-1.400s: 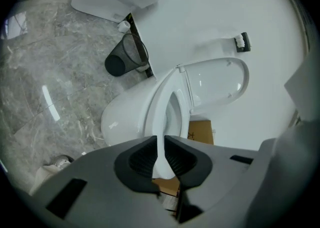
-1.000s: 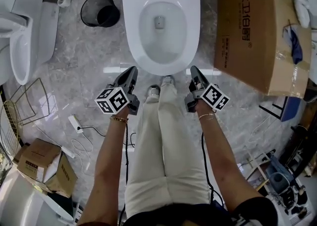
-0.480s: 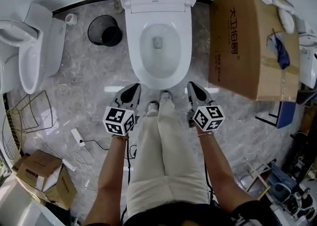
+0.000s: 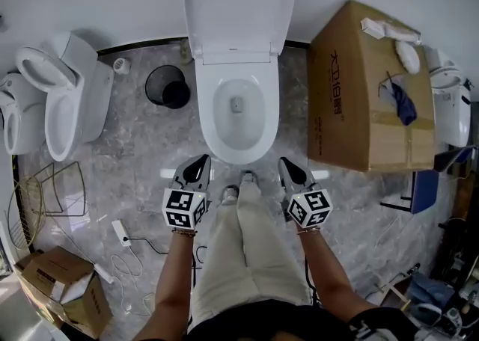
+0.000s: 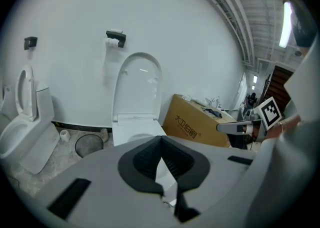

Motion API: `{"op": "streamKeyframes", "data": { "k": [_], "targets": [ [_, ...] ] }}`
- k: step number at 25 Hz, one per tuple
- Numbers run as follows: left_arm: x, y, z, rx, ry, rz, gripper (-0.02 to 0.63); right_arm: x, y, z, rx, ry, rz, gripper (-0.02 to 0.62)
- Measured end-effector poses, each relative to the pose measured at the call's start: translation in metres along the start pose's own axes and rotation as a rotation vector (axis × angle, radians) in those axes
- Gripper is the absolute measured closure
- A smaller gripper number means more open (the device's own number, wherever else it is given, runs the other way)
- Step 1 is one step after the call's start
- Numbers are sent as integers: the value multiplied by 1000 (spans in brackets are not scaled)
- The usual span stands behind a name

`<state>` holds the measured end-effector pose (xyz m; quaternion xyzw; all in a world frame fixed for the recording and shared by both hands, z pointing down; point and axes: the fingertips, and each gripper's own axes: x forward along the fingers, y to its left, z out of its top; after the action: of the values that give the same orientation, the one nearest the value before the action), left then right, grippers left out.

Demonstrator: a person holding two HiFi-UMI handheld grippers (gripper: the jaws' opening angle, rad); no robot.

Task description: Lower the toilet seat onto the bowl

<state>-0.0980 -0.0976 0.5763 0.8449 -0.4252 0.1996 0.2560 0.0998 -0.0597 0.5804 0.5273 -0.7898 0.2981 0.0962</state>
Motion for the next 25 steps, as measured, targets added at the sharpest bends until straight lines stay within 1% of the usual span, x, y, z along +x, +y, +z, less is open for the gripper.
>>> {"op": "streamKeyframes", "data": {
  "k": [3,8,14,17,19,21,22,25],
  "targets": [
    [-10,-12,14,-5,-10,-4,603,-9,12,13,-37,1,20,591],
    [-25,-28,34,-3,-13,19,603,-26,29,35,-70,-8,61,591],
    [-43,-56,54,51,-23,-24,603,-43,53,62,-108,-40,105,591],
    [-48,-72,65,50,-60,-65,603,-52,60,72,-120,-61,123,591],
    [-52,-81,70,53,-70,-80,603,-59,67,77,-165,-68,135,591],
    [-54,-89,76,73,-59,-79,603,-65,72,84,-215,-73,147,591],
    [-56,-93,79,90,-49,-76,603,-68,74,88,-220,-79,154,591],
    [-62,-101,88,163,-32,-66,603,-76,76,105,-182,-117,170,591]
  ]
}}
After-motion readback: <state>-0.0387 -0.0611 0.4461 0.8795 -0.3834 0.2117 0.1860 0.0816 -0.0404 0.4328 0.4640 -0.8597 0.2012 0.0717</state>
